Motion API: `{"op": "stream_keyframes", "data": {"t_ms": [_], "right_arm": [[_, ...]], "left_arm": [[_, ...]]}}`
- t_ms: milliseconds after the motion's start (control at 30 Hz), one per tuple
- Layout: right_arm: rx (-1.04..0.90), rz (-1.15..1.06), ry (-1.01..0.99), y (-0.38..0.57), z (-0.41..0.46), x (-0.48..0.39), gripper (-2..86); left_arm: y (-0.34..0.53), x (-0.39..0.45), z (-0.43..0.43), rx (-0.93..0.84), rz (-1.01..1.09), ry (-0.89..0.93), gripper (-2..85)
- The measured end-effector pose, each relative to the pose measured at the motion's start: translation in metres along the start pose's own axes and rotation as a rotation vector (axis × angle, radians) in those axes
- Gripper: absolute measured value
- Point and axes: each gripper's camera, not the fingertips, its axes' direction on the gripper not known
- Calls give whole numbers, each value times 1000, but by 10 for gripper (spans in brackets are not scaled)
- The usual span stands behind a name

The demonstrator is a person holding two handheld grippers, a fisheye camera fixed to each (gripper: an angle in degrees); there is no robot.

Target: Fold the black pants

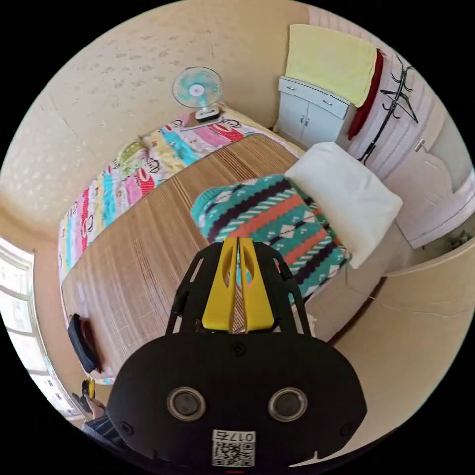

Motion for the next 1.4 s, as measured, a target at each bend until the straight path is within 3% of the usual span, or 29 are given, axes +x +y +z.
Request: {"op": "stream_keyframes", "data": {"t_ms": [267, 467, 600, 667, 700, 800, 967, 1033, 1133, 1233, 1300, 1400], "right_arm": [[-112, -196, -30, 103, -12, -70, 3], [-196, 98, -274, 131, -34, 2, 4], [-134, 240, -527, 140, -46, 46, 4], [-117, 270, -594, 140, -43, 51, 4], [-113, 274, -633, 139, -38, 50, 4], [-145, 255, -709, 133, -17, 36, 4], [-249, 192, -748, 122, 36, -9, 3], [-297, 178, -774, 117, 60, -30, 3], [-365, 118, -825, 106, 92, -67, 3], [-412, 64, -839, 93, 114, -95, 2], [-435, 32, -835, 85, 123, -105, 2], [-455, 3, -791, 80, 131, -104, 2]], "left_arm": [[-153, 3, -70, -123, 195, -269, 100], [-240, -27, -110, -98, 108, -358, 161], [-256, -55, -94, -184, 31, -256, 147], [-250, -76, -52, -404, -75, -60, 81], [-247, -77, -48, -423, -94, -37, 60], [-228, -56, -60, -367, 8, 57, 2], [-175, 59, -93, -246, 325, 499, -5], [-144, 121, -92, -310, 498, 503, -3], [-71, 207, -54, -561, 774, 428, 25], [-8, 235, -15, -788, 908, 420, 89], [3, 222, -13, -720, 883, 348, 87], [-15, 156, -40, -420, 580, 299, 87]]}}
